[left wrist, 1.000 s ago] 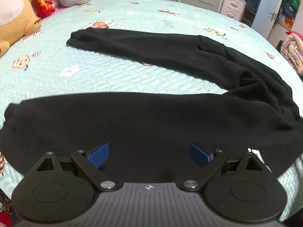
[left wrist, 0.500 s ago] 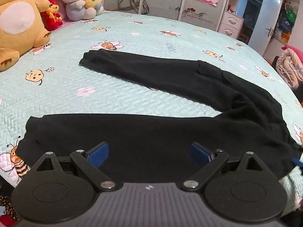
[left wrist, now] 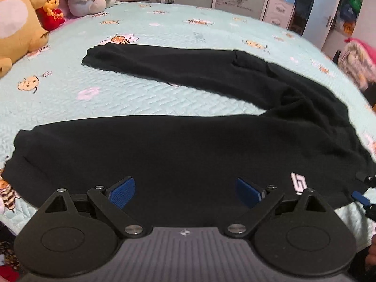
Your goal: Fold clothes
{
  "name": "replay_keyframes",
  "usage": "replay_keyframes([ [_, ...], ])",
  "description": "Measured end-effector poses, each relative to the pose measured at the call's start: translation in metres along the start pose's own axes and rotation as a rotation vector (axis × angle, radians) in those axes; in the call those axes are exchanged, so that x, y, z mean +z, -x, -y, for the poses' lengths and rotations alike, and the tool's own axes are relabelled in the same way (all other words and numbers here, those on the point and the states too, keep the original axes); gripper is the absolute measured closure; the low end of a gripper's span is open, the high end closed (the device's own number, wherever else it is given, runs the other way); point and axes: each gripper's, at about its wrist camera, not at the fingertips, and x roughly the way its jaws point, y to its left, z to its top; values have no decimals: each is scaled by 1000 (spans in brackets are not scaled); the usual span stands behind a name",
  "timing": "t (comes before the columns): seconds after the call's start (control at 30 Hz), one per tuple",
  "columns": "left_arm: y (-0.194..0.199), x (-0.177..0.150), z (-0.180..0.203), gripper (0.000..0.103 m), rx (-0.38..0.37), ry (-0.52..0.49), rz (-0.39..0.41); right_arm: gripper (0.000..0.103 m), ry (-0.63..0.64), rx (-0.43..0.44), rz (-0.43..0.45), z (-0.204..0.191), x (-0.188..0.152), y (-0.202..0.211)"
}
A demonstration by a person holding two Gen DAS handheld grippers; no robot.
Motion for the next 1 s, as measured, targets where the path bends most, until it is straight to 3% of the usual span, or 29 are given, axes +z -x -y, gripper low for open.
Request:
replay_keyframes([
  [0.1,3,-8,3,7,-1,-46,-8,42,-26,13,6,2,-2,0],
  [0.2,16,-20,-15,7,-13,-16,-20,42,-23,14,10,0,-10,11],
  [0.37,34,-40,-71,6,-40,150,-43,41,-24,3,-15,4,-19,21],
  [0.47,18,-54,-109,6,-58,318,-125,40,-32,19,-23,3,-22,12],
  [0.63,-19,-48,-136,6,-179,527,-123,41,-75,43,2,0,-13,-8],
  [0.73,-41,-34,-134,6,-189,590,-105,64,-110,38,6,1,-9,-14],
  [0.77,-45,-29,-133,10,-179,593,-91,84,-121,37,6,2,-8,-15],
  [0.8,-48,-25,-131,20,-164,589,-80,90,-123,27,3,3,-7,-15],
  [0.83,-50,-20,-128,26,-144,577,-71,91,-123,27,2,3,-7,-14],
  [0.87,-51,-16,-125,43,-119,555,-65,93,-122,29,3,3,-7,-12],
  [0.9,-49,-12,-122,70,-98,536,-55,95,-105,31,8,-1,-7,-8],
  [0.93,-44,-9,-122,83,-95,525,-35,96,-84,33,14,-5,-6,-4],
  [0.97,-35,-8,-123,90,-107,519,-7,97,-63,35,20,-10,-6,1],
  [1.0,-24,-7,-127,90,-121,516,25,98,-42,37,26,-14,-5,5],
])
